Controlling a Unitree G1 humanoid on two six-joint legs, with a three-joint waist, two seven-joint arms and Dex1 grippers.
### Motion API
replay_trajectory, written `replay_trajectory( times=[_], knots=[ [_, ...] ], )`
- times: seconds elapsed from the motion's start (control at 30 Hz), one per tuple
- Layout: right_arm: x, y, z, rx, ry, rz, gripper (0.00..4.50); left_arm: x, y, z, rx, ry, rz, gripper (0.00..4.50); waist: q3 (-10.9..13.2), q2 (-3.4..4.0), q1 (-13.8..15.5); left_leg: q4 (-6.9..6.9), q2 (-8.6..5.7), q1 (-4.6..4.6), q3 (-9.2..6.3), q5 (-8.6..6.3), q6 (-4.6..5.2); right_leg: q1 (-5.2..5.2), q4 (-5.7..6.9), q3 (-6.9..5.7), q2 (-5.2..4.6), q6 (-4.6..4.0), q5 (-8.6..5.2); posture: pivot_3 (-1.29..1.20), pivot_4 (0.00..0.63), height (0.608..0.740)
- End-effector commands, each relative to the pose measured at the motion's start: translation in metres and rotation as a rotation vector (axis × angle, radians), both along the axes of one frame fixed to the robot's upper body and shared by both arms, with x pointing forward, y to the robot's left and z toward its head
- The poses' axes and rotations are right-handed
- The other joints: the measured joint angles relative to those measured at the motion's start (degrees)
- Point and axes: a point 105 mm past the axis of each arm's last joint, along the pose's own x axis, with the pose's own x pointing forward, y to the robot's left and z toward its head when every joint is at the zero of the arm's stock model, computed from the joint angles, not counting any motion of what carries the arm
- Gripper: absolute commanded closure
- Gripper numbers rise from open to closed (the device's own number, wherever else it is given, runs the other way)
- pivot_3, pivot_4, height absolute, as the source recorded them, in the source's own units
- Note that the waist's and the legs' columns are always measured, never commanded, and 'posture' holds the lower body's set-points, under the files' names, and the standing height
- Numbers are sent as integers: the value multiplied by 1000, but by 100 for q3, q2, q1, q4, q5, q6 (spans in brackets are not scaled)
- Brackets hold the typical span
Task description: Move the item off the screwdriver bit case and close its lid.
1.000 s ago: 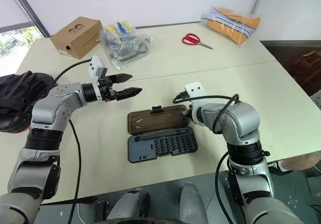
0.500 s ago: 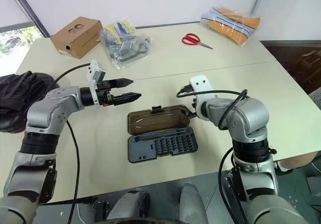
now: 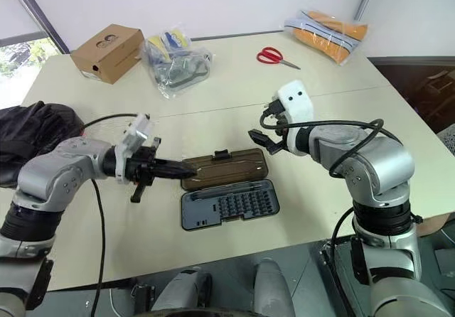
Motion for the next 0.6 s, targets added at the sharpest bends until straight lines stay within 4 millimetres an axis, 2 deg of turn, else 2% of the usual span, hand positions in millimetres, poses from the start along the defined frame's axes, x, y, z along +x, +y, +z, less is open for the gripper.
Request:
replay_trajectory(
  times=[0.03,0.2,0.4,0.6],
  knots=[
    [-1,9,8,-10,-56,58,0,-4,4,-18,76,-31,-37,4458,0,0,2,0,0,0,0,0,0,0,0,0,0,0,0,0,150,740],
    [7,15,-1,-42,-65,79,0,-3,3,-51,154,-47,-48,4458,0,0,32,2,-1,0,0,0,0,2,-4,0,-1,0,0,0,150,740],
    [11,15,-15,-106,-78,113,0,-5,4,-73,198,-53,-57,4458,0,0,43,3,-2,-1,1,0,0,2,-4,1,-1,0,0,0,150,740],
    [17,11,-20,-200,-99,163,0,-5,6,-91,243,-72,-63,4458,0,0,47,4,-2,0,2,0,0,3,-4,0,-1,0,0,0,150,740]
  ],
)
